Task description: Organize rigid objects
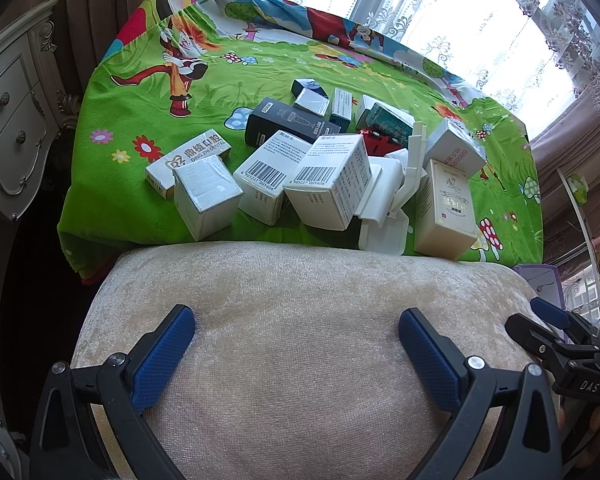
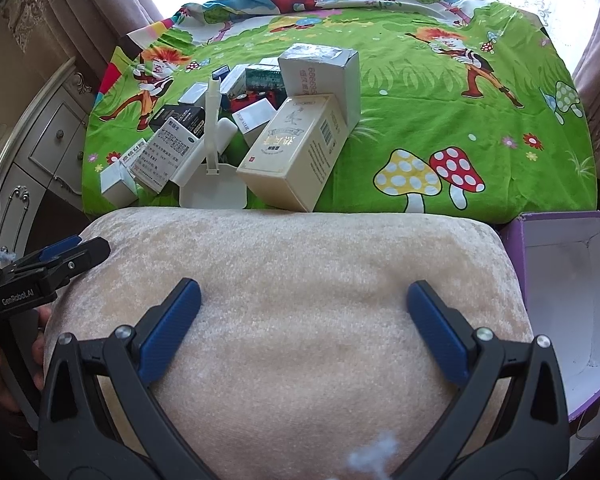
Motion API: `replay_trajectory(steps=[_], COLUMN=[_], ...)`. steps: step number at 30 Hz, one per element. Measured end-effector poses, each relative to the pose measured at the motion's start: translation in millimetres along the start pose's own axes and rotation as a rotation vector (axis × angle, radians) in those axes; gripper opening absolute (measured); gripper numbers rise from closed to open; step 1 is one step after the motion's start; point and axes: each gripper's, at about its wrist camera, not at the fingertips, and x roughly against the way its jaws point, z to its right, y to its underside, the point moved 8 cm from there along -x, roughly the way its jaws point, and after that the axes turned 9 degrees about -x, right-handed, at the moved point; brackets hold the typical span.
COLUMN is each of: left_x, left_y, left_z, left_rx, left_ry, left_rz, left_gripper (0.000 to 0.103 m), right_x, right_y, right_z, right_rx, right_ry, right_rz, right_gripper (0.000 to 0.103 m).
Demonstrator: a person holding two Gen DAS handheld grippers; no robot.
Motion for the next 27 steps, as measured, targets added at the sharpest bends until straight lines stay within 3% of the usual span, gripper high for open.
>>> replay_trajectory(steps=[19, 27], left_x=[10, 5], left_y=[-13, -50], left_z=[-6, -1], left_rx=[0.032, 0.000], left_ry=[0.022, 0.085], left_rz=[0.022, 0.067], left_gripper=[0.102, 0.088], right_x=[4, -9], right_y=[-13, -38], right_z=[0, -10], right_rx=[-0.032, -0.045], right_ry=[-0.034, -0.060], right_rz=[0.008, -0.002], right_gripper=[0.103, 0.103])
